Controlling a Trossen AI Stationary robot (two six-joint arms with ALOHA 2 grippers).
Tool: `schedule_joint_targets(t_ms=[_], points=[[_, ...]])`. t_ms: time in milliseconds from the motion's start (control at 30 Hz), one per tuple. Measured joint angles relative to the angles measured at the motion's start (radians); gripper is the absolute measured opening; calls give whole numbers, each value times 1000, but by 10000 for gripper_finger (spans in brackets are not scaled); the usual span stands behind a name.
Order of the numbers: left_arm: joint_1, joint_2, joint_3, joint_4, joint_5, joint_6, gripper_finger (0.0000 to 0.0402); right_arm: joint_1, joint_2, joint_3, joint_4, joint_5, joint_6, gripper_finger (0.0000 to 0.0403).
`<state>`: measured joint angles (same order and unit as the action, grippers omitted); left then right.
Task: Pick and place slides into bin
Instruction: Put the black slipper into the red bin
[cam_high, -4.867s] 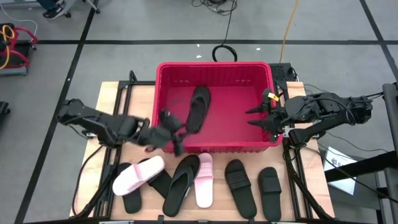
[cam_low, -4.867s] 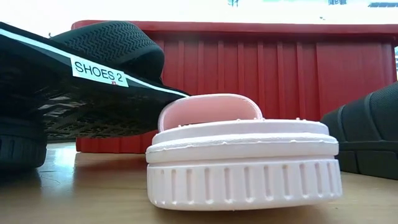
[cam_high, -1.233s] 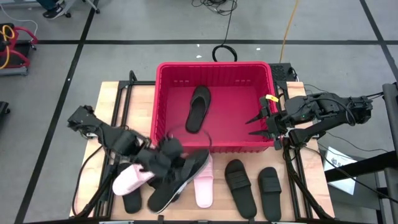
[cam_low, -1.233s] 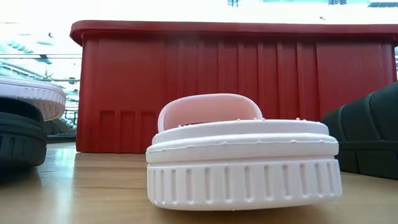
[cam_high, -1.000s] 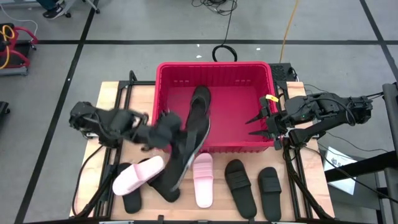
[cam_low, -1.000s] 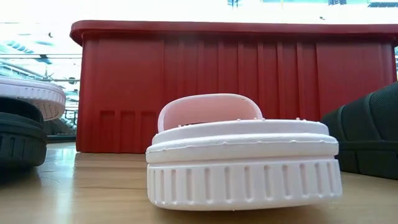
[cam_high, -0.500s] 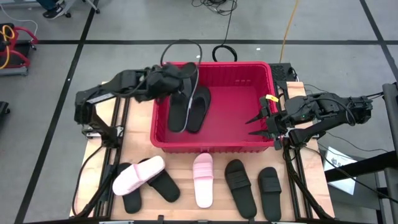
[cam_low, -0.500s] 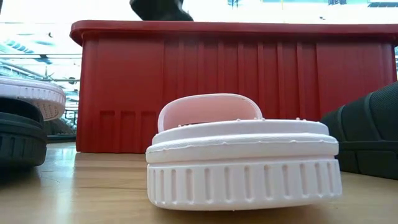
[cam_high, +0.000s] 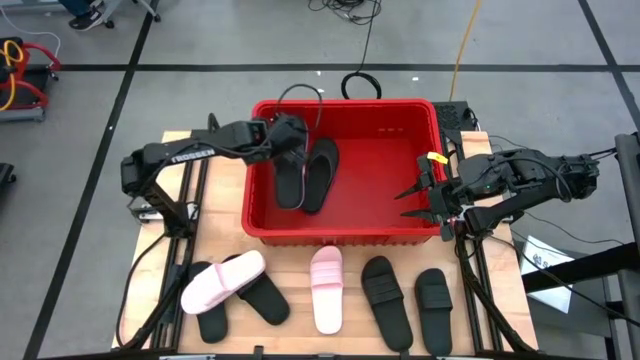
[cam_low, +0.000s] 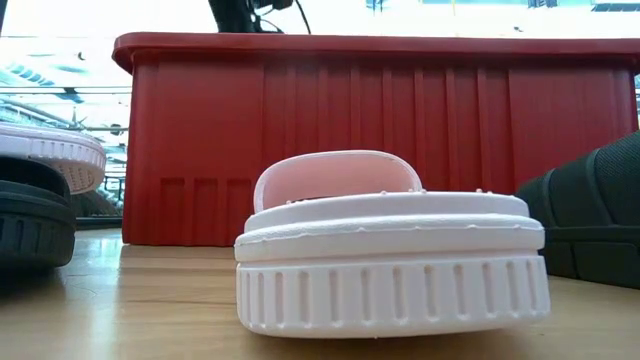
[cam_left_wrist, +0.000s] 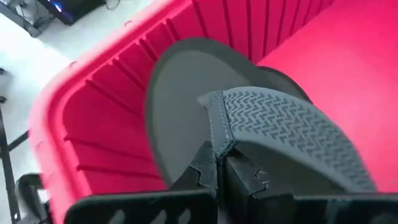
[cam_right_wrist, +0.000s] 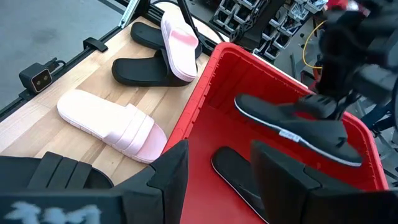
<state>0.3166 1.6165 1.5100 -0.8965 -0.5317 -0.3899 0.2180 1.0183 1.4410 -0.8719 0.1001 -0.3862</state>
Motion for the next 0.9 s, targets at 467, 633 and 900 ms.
schedule_joint_targets(t_ms=[467,633,900], points=[[66,0,-281,306,-16,74,0,0,0,0,0,3,-47,164],[80,-4,-352,414,-40,127,0,0,0,0,0,3,-47,164],[96,-4,-366,457,-24,192,0,0,0,0,0,3,-48,164]])
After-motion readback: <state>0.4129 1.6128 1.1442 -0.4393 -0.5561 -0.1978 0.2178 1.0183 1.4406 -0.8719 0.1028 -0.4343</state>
